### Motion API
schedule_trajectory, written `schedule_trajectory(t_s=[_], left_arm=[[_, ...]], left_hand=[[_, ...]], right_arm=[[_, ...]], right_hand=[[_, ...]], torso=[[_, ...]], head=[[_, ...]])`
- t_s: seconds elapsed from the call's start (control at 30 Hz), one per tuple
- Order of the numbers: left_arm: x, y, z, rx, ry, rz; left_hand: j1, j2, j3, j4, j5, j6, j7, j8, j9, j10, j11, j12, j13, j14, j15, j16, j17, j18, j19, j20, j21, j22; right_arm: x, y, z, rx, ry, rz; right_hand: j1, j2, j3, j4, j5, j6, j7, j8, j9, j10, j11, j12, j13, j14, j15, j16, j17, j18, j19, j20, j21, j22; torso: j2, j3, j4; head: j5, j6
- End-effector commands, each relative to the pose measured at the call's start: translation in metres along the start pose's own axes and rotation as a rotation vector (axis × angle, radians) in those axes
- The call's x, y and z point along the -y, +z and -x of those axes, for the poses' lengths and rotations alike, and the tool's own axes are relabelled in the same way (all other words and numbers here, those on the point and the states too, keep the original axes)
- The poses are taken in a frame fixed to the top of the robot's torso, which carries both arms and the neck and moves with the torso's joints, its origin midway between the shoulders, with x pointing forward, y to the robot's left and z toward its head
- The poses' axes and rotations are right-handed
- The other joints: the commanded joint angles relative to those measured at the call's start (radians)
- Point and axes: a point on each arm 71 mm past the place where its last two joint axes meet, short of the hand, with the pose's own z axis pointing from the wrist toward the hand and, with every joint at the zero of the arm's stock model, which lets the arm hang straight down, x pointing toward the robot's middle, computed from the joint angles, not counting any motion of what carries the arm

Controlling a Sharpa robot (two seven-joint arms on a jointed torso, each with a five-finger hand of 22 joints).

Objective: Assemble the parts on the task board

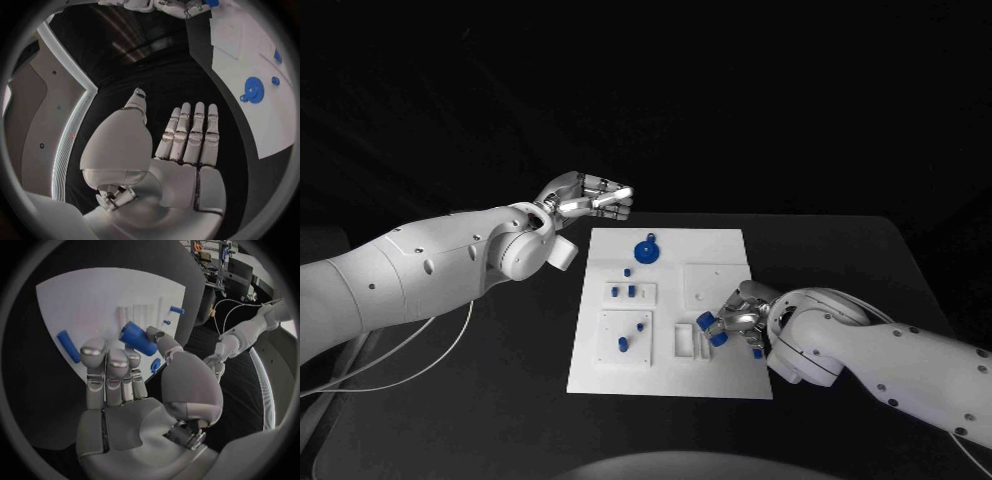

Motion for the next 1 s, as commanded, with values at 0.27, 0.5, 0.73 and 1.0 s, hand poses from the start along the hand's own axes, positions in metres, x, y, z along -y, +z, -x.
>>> schedule_trajectory(t_s=[0.27,0.5,0.73,1.0], left_arm=[[0.000,0.001,-0.004,-0.029,-0.010,0.003],[0.000,0.001,-0.005,-0.033,-0.011,0.006],[0.000,0.002,-0.006,-0.036,-0.011,0.008],[0.000,0.002,-0.006,-0.037,-0.011,0.011]], left_hand=[[-0.006,0.010,0.003,-0.013,0.001,0.005,0.000,0.000,0.000,-0.007,-0.001,0.000,0.001,0.003,-0.002,-0.001,-0.001,0.009,0.007,0.000,0.006,0.001],[-0.006,0.010,0.003,-0.013,0.001,0.005,0.000,0.000,0.000,-0.007,-0.001,0.000,0.001,0.003,-0.002,-0.001,-0.001,0.009,0.007,0.000,0.006,0.001],[-0.007,0.012,0.004,-0.013,0.001,0.005,0.000,0.000,0.000,-0.008,-0.001,0.000,0.001,0.003,-0.001,-0.001,-0.001,0.010,0.007,0.001,0.006,0.001],[-0.009,0.013,0.004,-0.013,0.001,0.005,0.001,0.000,0.000,-0.008,-0.001,0.000,0.001,0.002,-0.001,-0.001,-0.001,0.010,0.007,0.001,0.006,0.001]], right_arm=[[-0.009,0.008,-0.018,-0.090,-0.082,-0.010],[-0.012,0.013,-0.025,-0.121,-0.121,-0.022],[-0.018,0.016,-0.029,-0.118,-0.124,-0.010],[-0.024,0.017,-0.033,-0.129,-0.132,0.006]], right_hand=[[0.003,0.035,-0.056,0.103,-0.127,0.030,-0.027,0.011,-0.005,0.006,-0.002,-0.013,-0.011,0.002,-0.006,-0.009,-0.001,-0.001,0.025,-0.007,-0.011,0.090],[-0.022,0.024,-0.040,0.169,-0.177,0.034,-0.030,0.011,-0.005,0.014,-0.004,-0.023,-0.021,0.002,-0.007,-0.012,-0.001,-0.004,0.028,-0.009,-0.020,0.090],[-0.023,0.014,-0.036,0.201,-0.204,0.043,-0.033,0.011,-0.002,0.022,-0.006,-0.025,-0.022,0.003,-0.009,-0.011,0.002,-0.006,0.031,-0.011,-0.017,0.091],[-0.023,0.000,-0.051,0.231,-0.221,0.046,-0.034,0.011,-0.002,0.025,-0.005,-0.023,-0.021,0.003,-0.008,-0.011,0.004,-0.007,0.032,-0.011,-0.018,0.091]], torso=[[0.000,-0.0008,0.0016],[0.000,-0.0006,0.0004],[0.000,0.0007,-0.0001],[0.001,0.0010,-0.0002]], head=[[0.003,-0.001],[0.007,-0.002],[0.010,-0.003],[0.013,-0.005]])
